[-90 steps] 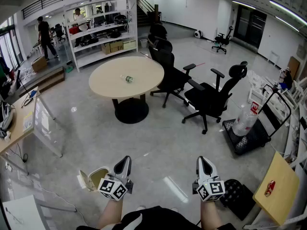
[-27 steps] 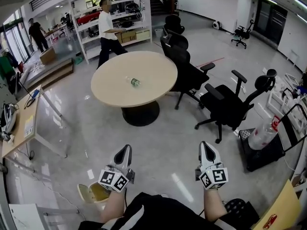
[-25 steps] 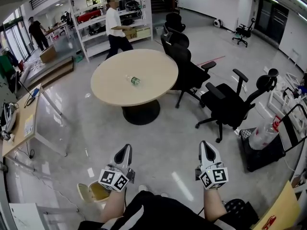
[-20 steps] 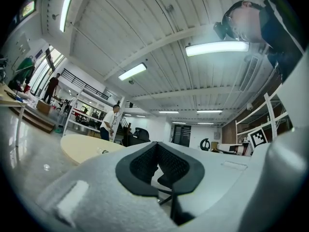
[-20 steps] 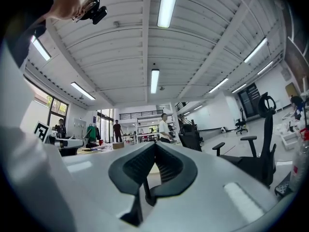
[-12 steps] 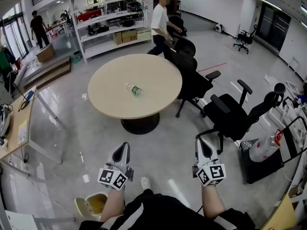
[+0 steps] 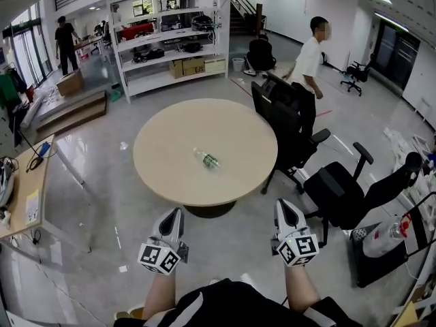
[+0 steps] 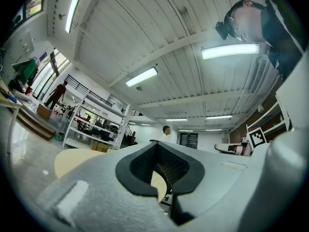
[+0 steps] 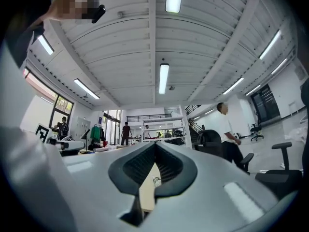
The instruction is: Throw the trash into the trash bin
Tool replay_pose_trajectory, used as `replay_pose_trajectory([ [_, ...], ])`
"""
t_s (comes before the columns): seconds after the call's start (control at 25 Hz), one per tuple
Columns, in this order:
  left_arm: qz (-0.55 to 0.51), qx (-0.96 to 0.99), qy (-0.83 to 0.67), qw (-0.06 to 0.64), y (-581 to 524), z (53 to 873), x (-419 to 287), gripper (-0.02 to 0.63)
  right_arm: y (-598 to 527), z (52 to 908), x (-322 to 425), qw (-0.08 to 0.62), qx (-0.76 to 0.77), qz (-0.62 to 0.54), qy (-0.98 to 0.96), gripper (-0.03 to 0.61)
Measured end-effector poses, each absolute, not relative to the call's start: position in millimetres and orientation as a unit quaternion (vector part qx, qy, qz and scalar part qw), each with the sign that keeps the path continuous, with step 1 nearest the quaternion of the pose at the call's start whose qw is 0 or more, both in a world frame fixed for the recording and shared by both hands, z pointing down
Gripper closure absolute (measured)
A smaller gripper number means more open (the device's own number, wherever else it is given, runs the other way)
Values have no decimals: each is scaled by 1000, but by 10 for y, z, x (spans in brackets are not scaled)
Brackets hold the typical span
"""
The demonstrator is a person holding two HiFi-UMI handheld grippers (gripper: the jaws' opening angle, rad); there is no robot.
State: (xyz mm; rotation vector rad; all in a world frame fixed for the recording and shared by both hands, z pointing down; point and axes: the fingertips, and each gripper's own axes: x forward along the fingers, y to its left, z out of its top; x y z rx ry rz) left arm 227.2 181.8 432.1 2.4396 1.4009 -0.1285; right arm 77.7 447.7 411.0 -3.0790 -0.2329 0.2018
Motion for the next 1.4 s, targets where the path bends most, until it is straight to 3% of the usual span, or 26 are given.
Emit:
replay_pose_trajectory([
  [0.76,-29,896,414,157,1608,4560,3595,611,4463,4435,2686,28,-999,28,15,572],
  [1.4,-34,924,359,128,2288,4513,4568,611,5118,4670,4273,16,-995,-16,93,547],
])
